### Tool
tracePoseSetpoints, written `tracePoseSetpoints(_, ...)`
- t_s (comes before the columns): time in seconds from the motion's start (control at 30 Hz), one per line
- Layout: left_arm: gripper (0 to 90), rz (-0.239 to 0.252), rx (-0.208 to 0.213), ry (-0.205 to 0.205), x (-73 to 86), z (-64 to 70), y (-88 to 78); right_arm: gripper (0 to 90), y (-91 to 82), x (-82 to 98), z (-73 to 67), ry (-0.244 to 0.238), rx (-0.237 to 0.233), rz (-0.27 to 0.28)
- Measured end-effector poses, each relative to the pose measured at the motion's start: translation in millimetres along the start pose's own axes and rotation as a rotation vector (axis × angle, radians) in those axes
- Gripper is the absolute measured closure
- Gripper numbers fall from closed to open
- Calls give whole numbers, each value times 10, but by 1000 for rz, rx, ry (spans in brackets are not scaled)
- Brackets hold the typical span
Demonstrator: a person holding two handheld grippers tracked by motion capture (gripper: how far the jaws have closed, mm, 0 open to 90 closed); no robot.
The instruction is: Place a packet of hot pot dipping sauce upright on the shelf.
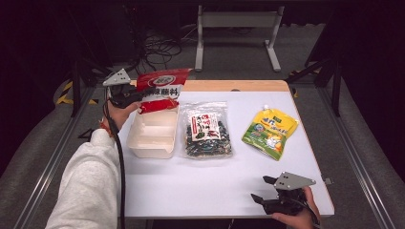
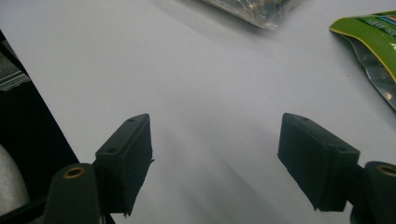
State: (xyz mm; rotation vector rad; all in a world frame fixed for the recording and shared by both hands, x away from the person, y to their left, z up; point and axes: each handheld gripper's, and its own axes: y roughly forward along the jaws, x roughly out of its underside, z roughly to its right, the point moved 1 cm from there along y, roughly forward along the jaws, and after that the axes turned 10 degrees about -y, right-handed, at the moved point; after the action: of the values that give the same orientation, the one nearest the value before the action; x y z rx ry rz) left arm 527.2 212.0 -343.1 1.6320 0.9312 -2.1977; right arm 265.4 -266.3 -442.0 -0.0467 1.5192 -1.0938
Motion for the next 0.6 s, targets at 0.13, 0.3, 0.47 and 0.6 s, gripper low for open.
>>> tracePoseSetpoints(0.13, 900, -20, -6, -3, 22, -70, 85, 260, 2, 12, -22, -4, 0, -8)
tracePoseSetpoints(0.3, 900, -50, -9, -14, 70, -119, 201, 256, -2, 13, -27, -2, 10, -10)
tracePoseSetpoints(0.47, 899, -73, -19, -39, 139, -193, 271, 258, -2, 12, -31, -10, 6, -17)
tracePoseSetpoints(0.6, 895, -71, -13, -62, 178, -212, 291, 258, -12, 1, -29, -13, 7, -13)
